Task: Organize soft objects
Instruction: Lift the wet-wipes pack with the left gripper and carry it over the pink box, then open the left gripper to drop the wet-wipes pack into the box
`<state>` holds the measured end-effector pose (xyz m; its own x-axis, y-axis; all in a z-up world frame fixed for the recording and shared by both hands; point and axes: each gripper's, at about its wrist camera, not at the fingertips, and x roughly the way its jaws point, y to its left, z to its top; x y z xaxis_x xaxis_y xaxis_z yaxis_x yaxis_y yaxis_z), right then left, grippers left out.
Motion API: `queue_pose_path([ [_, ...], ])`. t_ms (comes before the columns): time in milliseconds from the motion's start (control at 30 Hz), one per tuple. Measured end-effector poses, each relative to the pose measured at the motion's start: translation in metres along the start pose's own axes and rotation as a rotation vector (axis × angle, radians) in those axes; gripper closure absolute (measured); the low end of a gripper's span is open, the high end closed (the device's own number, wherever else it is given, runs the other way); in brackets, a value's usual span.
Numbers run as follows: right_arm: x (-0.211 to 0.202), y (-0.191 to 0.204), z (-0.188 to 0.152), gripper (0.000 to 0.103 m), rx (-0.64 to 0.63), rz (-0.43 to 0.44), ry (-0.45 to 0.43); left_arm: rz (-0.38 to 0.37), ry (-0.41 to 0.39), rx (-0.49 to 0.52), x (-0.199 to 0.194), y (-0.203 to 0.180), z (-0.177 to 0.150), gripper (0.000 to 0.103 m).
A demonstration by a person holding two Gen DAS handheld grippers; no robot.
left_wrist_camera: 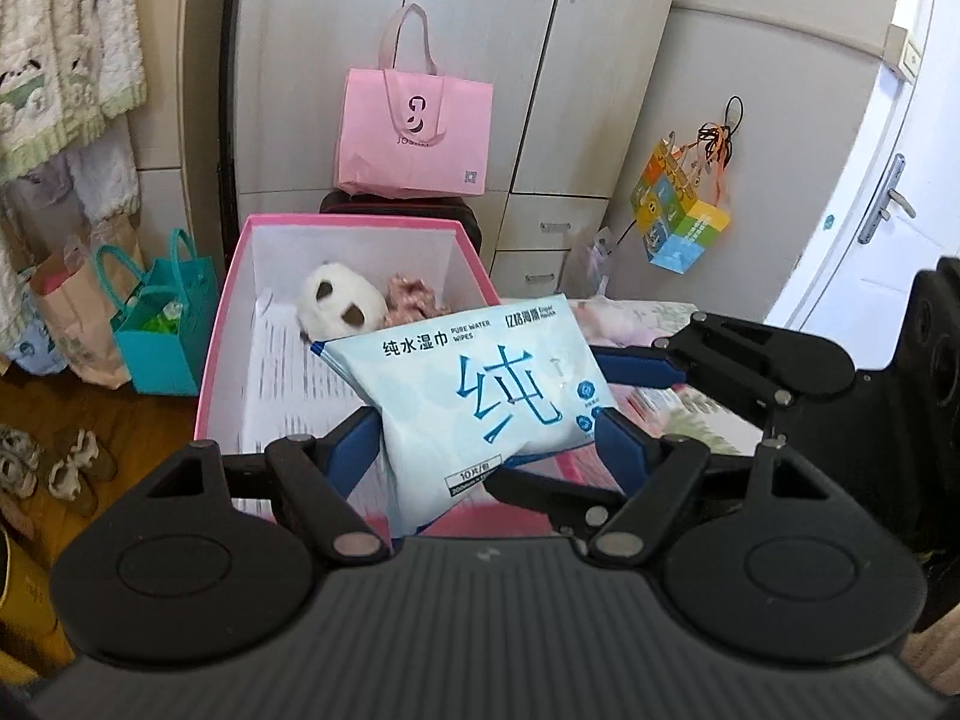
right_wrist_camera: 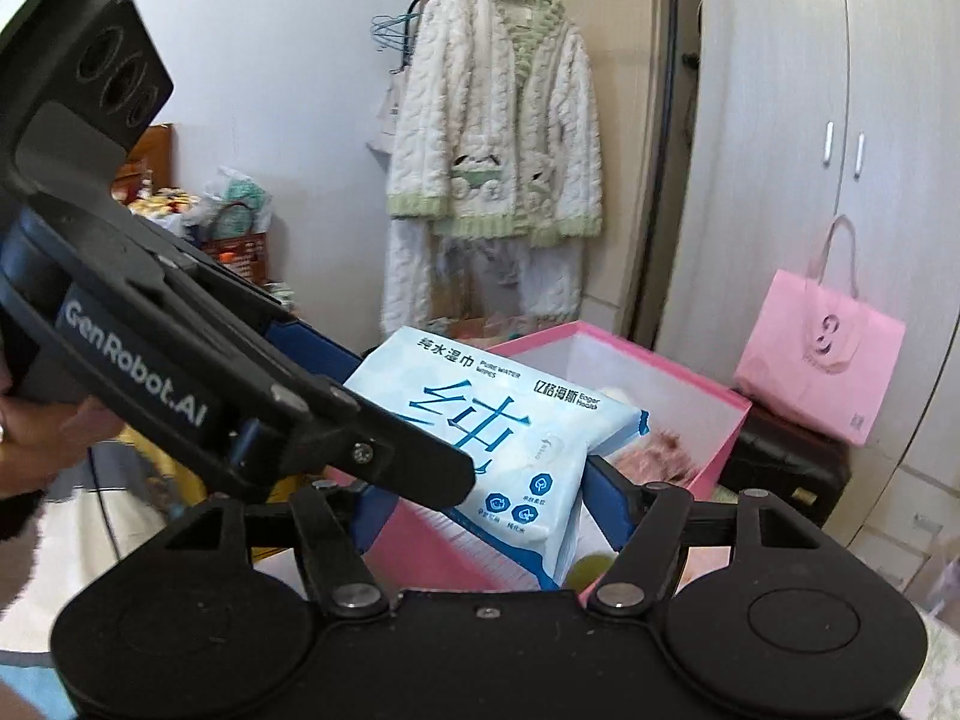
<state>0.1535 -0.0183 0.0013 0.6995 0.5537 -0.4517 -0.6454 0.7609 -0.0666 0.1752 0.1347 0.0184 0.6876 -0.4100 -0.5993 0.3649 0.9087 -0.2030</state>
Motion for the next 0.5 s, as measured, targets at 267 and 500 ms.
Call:
queue_pose_path([
  [267,0.058,-0.03,0.008,0.028,0.041,0.023,0.048,0.043,0.081,-0.047,0.059,0.033,0.024,0.026],
  [500,0.109,-0.053,0.017,0.024,0.068,0.106,0.133,0.055,0.123,-0.163,0.093,0.07,0.032,0.026],
])
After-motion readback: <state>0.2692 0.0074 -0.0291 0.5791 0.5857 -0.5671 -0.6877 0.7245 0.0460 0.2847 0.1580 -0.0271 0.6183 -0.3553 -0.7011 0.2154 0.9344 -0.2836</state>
